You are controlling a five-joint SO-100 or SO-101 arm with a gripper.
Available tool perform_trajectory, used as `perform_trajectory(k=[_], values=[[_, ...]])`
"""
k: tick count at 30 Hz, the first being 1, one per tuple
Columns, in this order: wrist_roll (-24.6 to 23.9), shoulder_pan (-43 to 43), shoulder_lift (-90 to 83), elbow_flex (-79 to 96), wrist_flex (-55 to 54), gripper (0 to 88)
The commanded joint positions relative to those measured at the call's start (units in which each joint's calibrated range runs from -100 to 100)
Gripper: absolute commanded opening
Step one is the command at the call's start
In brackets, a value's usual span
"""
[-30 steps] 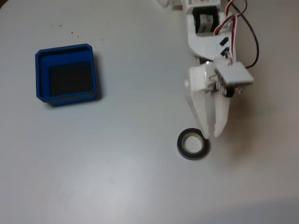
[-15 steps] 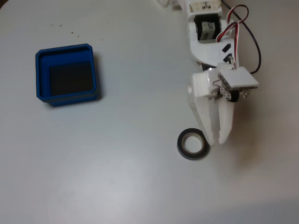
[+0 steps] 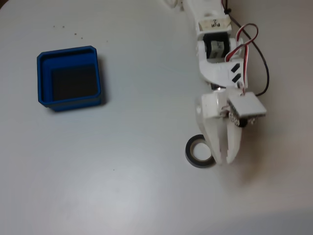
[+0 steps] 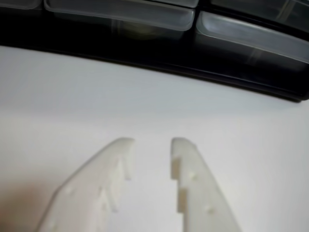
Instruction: Pick the black tape roll and drop it in the blue box
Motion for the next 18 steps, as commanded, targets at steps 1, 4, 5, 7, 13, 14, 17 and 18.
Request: perform_trajectory(k=[1, 4, 5, 7, 13, 14, 17, 18], values=[[0.3, 0.5, -0.5, -4.4, -1.2, 0.8], [0.4, 0.5, -0.5, -4.4, -1.1, 0.8], [0.4, 0.5, -0.5, -4.4, -1.1, 0.8], [0.5, 0.4, -0.5, -4.4, -0.6, 0.8], [0.7, 0.4, -0.5, -4.3, -0.2, 0.8], [0.7, 0.4, -0.5, -4.3, -0.2, 0.8], [0.7, 0.4, -0.5, -4.3, -0.2, 0.8], [0.7, 0.4, -0.5, -4.1, -0.1, 0.8]])
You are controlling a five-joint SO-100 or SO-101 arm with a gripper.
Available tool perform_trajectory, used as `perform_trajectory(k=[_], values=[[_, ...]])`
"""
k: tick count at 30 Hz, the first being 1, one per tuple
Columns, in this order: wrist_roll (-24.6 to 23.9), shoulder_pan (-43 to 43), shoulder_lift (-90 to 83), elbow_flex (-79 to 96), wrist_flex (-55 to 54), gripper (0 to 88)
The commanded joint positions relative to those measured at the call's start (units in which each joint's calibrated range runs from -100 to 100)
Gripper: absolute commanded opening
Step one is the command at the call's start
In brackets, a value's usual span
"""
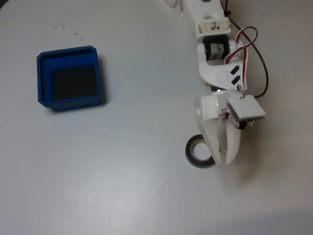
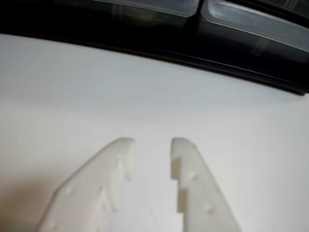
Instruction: Pick the black tape roll and drop it in the blue box
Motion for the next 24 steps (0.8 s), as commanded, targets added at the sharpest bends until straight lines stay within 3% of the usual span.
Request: perform_trajectory(k=[1, 14, 21, 24], values=[[0.3, 0.4, -1.0, -4.0, -0.1, 0.8], [-0.4, 0.4, -1.0, -3.7, 2.4, 0.8], [-0.6, -0.6, -1.7, -4.3, 16.9, 0.8], [-0.6, -0.9, -1.7, -4.3, 17.5, 0.8]])
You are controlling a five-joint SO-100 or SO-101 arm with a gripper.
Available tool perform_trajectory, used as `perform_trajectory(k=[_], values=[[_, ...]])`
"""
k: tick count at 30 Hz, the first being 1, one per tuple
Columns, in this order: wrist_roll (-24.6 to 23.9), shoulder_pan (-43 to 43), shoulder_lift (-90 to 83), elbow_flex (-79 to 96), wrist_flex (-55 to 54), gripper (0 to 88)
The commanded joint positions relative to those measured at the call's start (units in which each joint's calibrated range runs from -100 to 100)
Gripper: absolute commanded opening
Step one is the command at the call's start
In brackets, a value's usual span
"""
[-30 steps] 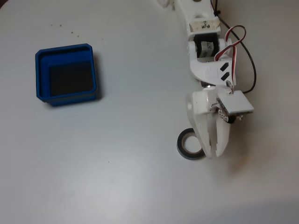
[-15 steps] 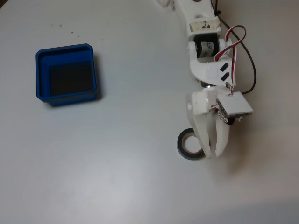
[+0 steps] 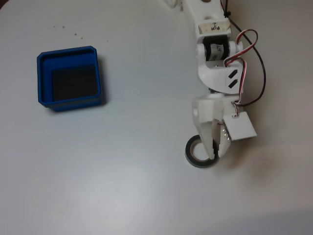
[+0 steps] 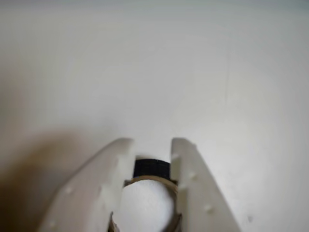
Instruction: Pick the black tape roll and drop it in the blue box
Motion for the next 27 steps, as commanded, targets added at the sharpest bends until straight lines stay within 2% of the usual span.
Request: perform_trajectory(k=[1, 27], values=[[-0.2, -0.7, -1.7, -4.3, 1.4, 0.8], [-0.1, -0.2, -1.0, -3.5, 2.3, 0.8]])
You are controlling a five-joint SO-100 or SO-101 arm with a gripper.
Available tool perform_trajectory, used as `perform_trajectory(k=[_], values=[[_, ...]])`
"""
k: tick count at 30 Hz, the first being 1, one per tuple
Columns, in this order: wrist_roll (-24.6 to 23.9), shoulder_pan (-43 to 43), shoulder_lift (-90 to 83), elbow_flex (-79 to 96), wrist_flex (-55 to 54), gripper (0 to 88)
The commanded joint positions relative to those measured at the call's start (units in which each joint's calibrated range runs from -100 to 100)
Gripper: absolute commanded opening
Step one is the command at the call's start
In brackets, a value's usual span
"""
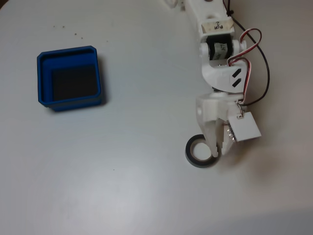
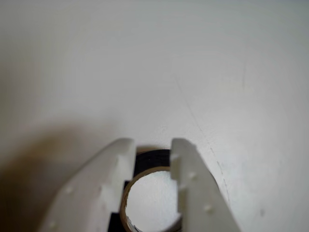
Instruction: Pick the black tape roll and drop it in the blue box
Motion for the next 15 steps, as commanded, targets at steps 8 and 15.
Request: perform_trajectory(k=[8, 15], values=[[-0.1, 0.9, 2.1, -3.2, 4.1, 0.8], [-0.2, 0.1, 2.1, -3.1, 10.8, 1.0]])
